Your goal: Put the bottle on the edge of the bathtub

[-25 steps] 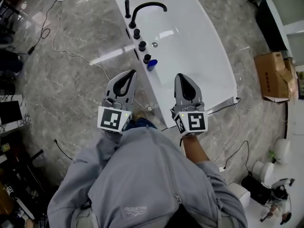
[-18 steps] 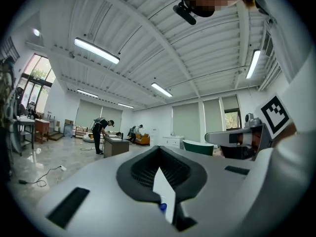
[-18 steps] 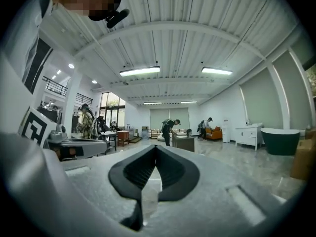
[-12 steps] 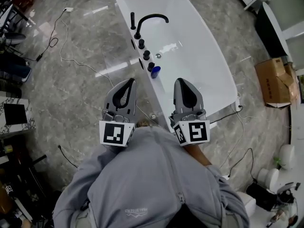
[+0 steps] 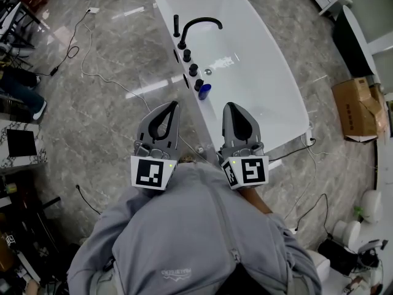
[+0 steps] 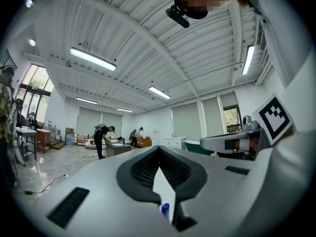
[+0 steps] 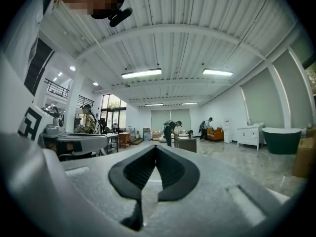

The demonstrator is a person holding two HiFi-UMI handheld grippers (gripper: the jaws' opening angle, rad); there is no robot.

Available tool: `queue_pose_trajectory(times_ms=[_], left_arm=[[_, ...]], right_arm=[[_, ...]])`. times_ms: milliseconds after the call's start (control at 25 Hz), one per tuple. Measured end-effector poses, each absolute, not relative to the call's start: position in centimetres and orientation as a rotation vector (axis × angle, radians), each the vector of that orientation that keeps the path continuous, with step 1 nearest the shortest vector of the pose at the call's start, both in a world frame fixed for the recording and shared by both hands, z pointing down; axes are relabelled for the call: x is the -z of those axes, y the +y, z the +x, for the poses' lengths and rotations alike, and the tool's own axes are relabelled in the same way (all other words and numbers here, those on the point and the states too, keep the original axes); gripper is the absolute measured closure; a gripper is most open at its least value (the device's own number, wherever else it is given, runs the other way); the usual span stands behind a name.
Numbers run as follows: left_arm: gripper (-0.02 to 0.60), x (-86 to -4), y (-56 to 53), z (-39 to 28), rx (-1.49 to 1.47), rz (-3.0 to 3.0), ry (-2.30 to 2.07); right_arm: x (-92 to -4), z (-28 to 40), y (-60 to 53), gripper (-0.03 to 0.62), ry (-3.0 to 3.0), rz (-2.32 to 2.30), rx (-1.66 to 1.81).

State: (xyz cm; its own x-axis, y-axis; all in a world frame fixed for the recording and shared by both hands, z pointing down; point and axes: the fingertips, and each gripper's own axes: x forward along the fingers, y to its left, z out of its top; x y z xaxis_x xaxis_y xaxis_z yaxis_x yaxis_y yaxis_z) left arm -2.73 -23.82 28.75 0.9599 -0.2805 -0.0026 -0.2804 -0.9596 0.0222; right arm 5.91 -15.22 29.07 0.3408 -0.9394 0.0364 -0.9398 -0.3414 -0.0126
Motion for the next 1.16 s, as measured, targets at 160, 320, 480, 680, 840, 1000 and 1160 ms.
queue_pose_trajectory(times_ms=[160,320,480,680,840,1000,1160], left_arm=[[0.577,-28.9,-24.0,-3.0,0.009,3.091,-0.436],[0.577,-28.8,-23.7,-3.2,0.016,3.086,-0.437],[0.577,-28.7,-23.5,-3.4,0.020,3.088,-0.428],[0.577,-29.1,-23.8,-3.7,0.004,3.090,-0.415],[0.577,-29.5,-24.1,-3.7,-0.002,3.080,-0.411],[0.577,-29.6,-24.2,-3.5,-0.007,3.072,-0.440],[0.577,-29.9,-24.0,-3.0,0.003,3.072,-0.455]], right_arm=[[-29.3,5.2,-15.5,0.591,-1.799,2.534,-0.048],[-29.2,4.5,-15.5,0.591,-1.836,2.500,-0.049],[-29.2,4.4,-15.6,0.591,-1.846,2.503,-0.062],[-29.5,4.3,-16.1,0.591,-1.848,2.513,-0.070],[-30.2,3.9,-16.7,0.591,-1.851,2.498,-0.089],[-30.3,3.9,-16.6,0.591,-1.873,2.472,-0.093],[-30.5,4.6,-16.2,0.591,-1.875,2.472,-0.090]])
